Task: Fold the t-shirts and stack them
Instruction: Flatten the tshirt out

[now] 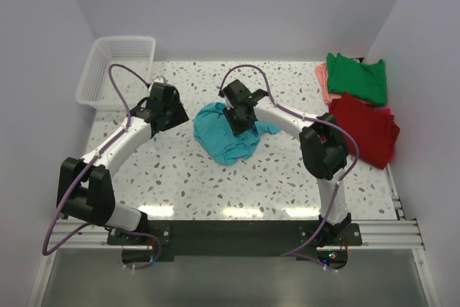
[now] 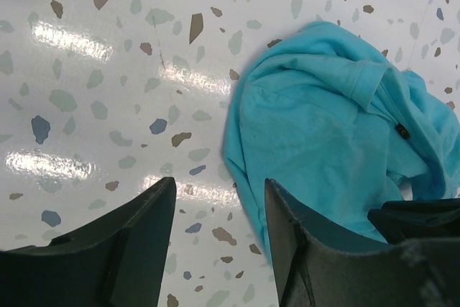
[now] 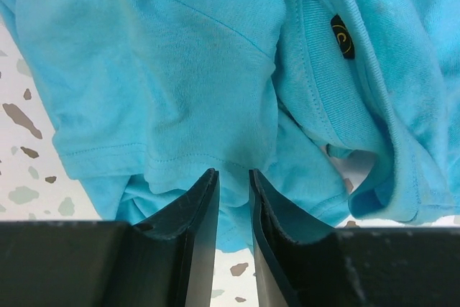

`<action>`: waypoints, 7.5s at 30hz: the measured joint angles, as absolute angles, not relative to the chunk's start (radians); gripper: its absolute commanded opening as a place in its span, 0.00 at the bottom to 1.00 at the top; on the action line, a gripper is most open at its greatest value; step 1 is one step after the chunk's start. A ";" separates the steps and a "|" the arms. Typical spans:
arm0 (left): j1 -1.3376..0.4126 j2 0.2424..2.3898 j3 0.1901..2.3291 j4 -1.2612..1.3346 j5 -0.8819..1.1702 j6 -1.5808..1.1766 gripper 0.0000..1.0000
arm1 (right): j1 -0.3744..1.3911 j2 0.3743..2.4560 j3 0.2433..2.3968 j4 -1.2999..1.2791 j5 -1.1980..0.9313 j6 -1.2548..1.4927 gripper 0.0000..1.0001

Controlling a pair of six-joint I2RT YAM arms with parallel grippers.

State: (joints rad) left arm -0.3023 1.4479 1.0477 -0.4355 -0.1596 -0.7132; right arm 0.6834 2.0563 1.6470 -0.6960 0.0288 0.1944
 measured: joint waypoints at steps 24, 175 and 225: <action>-0.294 1.448 1.048 -0.439 -0.159 -0.690 0.57 | 0.677 2.102 1.640 -0.687 0.066 0.241 0.03; -0.596 0.988 1.296 -0.093 -0.424 -0.138 0.00 | 0.431 1.051 1.830 -0.336 0.212 -0.025 0.00; -0.365 1.895 1.271 0.111 -0.810 -0.331 0.78 | 0.358 2.197 2.033 -0.241 0.358 0.002 0.47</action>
State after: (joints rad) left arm -0.3649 1.8946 1.2705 0.1108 -0.8101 -0.3305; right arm 0.3580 2.1967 2.0327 -0.2405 0.3580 0.0025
